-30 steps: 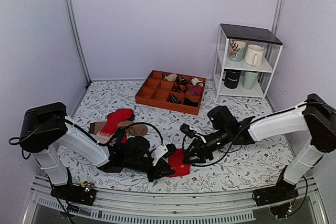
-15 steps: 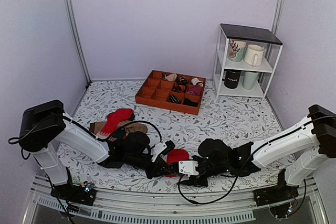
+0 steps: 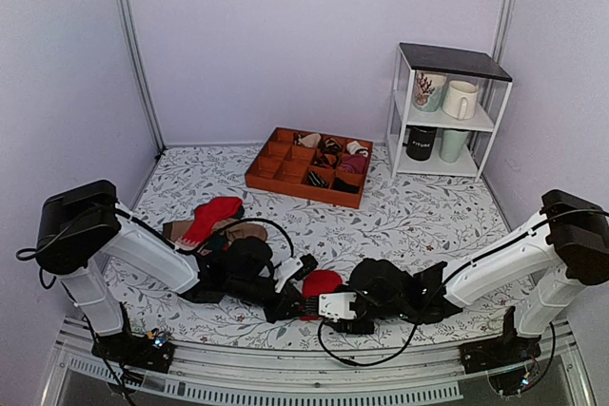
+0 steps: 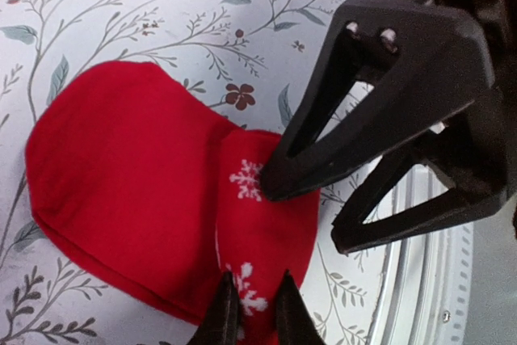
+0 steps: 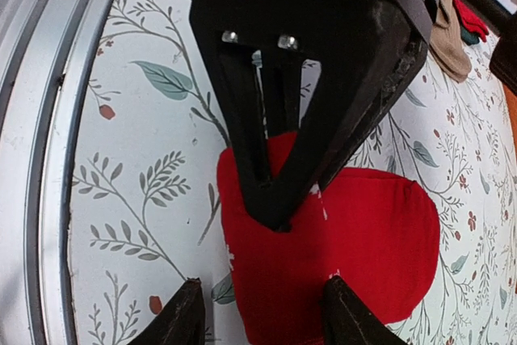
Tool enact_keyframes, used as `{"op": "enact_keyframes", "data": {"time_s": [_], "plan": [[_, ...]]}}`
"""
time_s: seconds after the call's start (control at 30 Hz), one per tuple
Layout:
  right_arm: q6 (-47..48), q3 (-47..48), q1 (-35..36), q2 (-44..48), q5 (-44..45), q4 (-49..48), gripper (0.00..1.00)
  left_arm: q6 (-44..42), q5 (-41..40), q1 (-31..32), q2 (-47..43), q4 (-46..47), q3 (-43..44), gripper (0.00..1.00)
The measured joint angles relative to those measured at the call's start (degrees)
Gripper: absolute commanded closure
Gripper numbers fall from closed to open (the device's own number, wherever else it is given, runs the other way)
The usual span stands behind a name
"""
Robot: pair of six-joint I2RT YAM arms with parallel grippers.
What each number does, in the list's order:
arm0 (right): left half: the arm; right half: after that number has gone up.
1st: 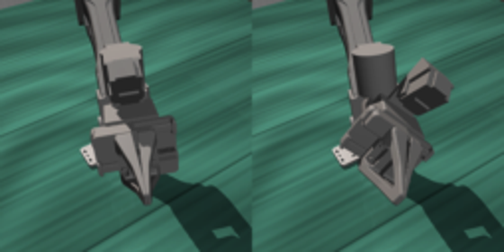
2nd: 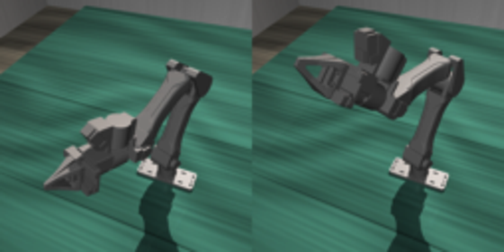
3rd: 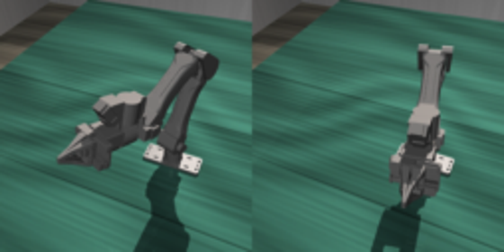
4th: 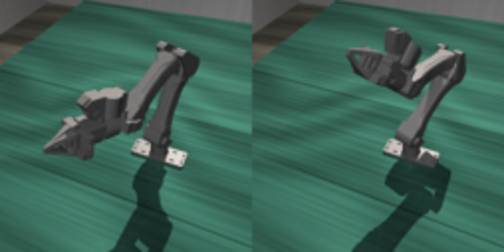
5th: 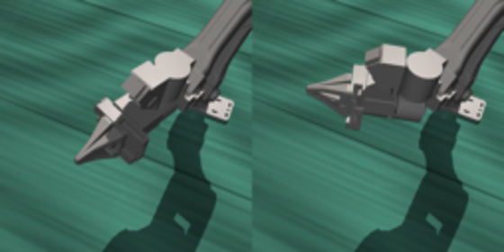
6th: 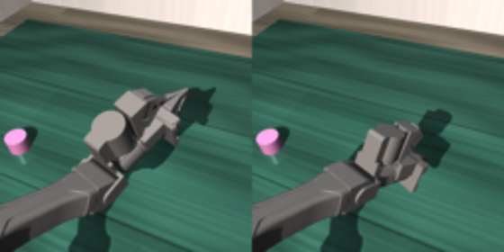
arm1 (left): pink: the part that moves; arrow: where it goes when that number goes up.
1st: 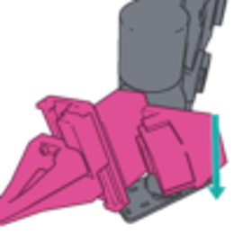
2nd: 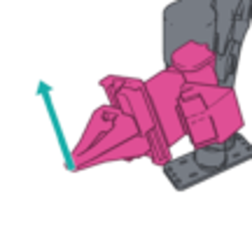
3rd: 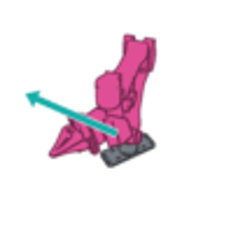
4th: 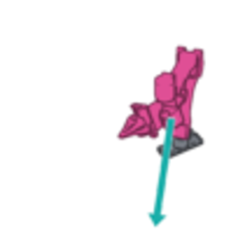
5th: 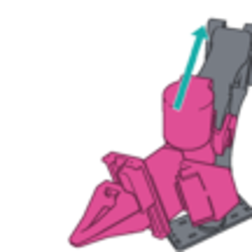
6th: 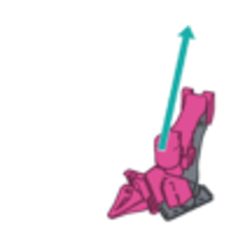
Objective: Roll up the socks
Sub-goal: Roll the sock at the center of the board.
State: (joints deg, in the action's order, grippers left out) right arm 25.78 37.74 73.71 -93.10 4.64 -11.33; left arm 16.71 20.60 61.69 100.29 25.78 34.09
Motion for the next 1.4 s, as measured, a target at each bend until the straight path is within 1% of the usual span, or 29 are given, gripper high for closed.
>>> {"op": "enact_keyframes", "data": {"time_s": [0.1,0.23,0.3,0.37,0.4,0.43,0.47,0.5,0.57,0.63,0.67,0.7,0.77,0.87,0.97,1.03,1.2,1.3,1.4], "plan": [[0.24,0.35,0.04,-1.01,0.94,-0.04,0.53,-0.15,0.17,-0.11,0.02,-0.07,0.07,1.0],[0.42,0.66,0.07,-2.34,2.4,-0.83,0.64,-0.22,0.42,-0.22,0.13,-0.11,0.15,1.0],[0.07,1.16,0.07,-3.1,2.89,-1.05,0.76,-0.37,0.59,-0.24,0.17,-0.09,0.15,1.0],[-0.68,1.62,0.15,-3.78,3.39,-1.16,0.83,-0.5,0.74,-0.26,0.17,-0.13,0.15,1.0],[-0.9,1.86,0.2,-3.93,3.56,-1.05,0.86,-0.57,0.79,-0.28,0.17,-0.15,0.15,0.88],[-1.51,2.1,0.2,-4.09,3.58,-0.9,0.88,-0.61,0.85,-0.39,0.11,-0.22,0.13,0.71],[-2.45,2.29,0.15,-4.24,3.54,-0.83,0.88,-0.72,0.72,-0.48,0.0,-0.26,0.04,0.63],[-3.52,2.47,0.07,-4.37,3.21,-0.85,0.89,-1.05,0.46,-0.48,-0.24,-0.2,-0.13,0.57],[-5.51,2.97,-0.28,-4.5,1.81,-0.98,0.89,-1.42,-0.63,-0.48,-1.11,-0.31,-1.03,0.34],[-8.52,3.21,-1.11,-4.9,-0.5,-1.68,0.89,-2.45,-1.79,-0.48,-2.8,-0.07,-2.56,0.21],[-9.9,3.21,-1.51,-4.96,-1.46,-1.88,0.89,-2.71,-2.89,-0.35,-4.17,-0.17,-3.45,0.15],[-11.56,3.21,-2.12,-4.96,-2.95,-2.05,0.89,-3.54,-4.09,-0.26,-5.53,-0.44,-4.42,0.14],[-14.78,3.19,-3.52,-5.11,-6.47,-2.54,0.89,-4.79,-6.91,-0.33,-8.55,-0.26,-6.64,0.02],[-19.58,3.19,-5.88,-5.9,-13.05,-3.56,0.89,-7.72,-9.88,-0.35,-13.73,3.48,-10.62,0.01],[-24.37,3.37,-8.98,-7.87,-22.21,-5.79,0.89,-11.82,-10.78,-0.35,-18.01,10.43,-15.19,0.01],[-27.26,4.04,-11.26,-9.7,-28.24,-7.08,0.89,-15.21,-10.54,-0.35,-18.95,15.61,-17.7,0.03],[-32.74,5.53,-15.34,-13.73,-39.45,-9.38,0.89,-21.31,-7.3,-0.48,-14.69,22.84,-17.68,0.08],[-34.58,5.84,-16.5,-14.84,-42.99,-9.73,0.89,-22.58,-3.69,-0.48,-10.05,26.01,-16.79,0.15],[-35.36,5.9,-17.05,-15.43,-45.2,-9.66,0.89,-22.95,-0.59,-0.52,-6.27,27.15,-15.96,0.21]]}}
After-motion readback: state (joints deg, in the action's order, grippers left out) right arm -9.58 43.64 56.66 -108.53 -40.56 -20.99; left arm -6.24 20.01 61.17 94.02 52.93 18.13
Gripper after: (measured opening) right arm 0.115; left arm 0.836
